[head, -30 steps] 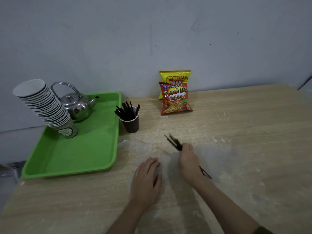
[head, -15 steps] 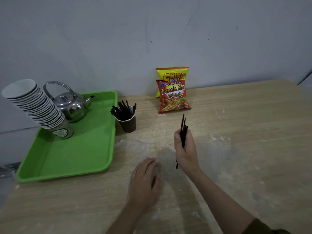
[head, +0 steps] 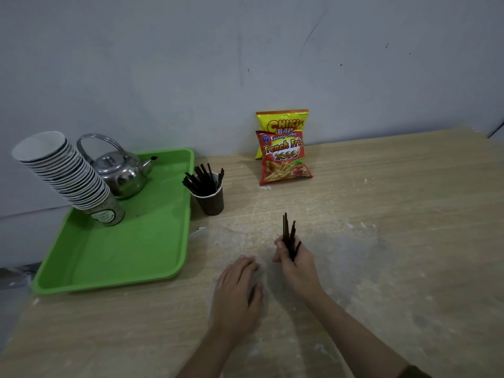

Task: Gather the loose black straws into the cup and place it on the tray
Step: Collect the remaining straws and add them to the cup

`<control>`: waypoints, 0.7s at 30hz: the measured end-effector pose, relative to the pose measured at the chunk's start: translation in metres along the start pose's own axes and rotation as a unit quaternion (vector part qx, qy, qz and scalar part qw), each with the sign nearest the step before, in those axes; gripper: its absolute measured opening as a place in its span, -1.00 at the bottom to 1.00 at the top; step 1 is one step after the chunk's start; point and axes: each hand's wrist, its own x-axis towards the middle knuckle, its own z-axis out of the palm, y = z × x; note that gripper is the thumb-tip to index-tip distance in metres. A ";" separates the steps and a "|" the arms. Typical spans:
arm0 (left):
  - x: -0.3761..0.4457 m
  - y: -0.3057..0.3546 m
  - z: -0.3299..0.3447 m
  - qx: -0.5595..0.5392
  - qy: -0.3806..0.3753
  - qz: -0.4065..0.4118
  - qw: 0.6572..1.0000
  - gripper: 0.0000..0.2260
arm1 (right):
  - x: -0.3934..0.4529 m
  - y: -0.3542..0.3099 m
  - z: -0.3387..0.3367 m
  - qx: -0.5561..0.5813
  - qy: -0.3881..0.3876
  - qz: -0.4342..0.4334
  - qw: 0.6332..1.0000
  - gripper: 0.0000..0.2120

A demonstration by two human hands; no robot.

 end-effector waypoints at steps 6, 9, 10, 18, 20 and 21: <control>0.010 0.006 -0.016 -0.206 0.016 -0.071 0.976 -0.79 | 0.003 -0.010 -0.004 -0.024 -0.064 0.008 0.998 -0.64; 0.022 0.020 -0.034 -0.404 0.043 -0.187 0.894 -0.84 | 0.003 -0.006 -0.005 -0.044 -0.093 0.029 0.994 -0.53; 0.027 0.023 -0.040 -0.430 0.034 -0.197 0.881 -0.82 | 0.002 -0.008 -0.004 -0.055 -0.108 0.035 0.992 -0.51; 0.052 0.035 -0.069 -0.433 -0.088 -0.138 0.886 -0.78 | 0.001 -0.026 0.012 -0.079 -0.229 0.039 0.969 -0.77; 0.055 0.034 -0.072 -0.428 -0.104 -0.136 0.888 -0.81 | 0.001 -0.033 0.017 -0.066 -0.247 0.026 0.966 -0.99; 0.056 0.033 -0.072 -0.425 -0.108 -0.135 0.888 -0.82 | 0.001 -0.035 0.019 -0.061 -0.248 0.022 0.967 -0.84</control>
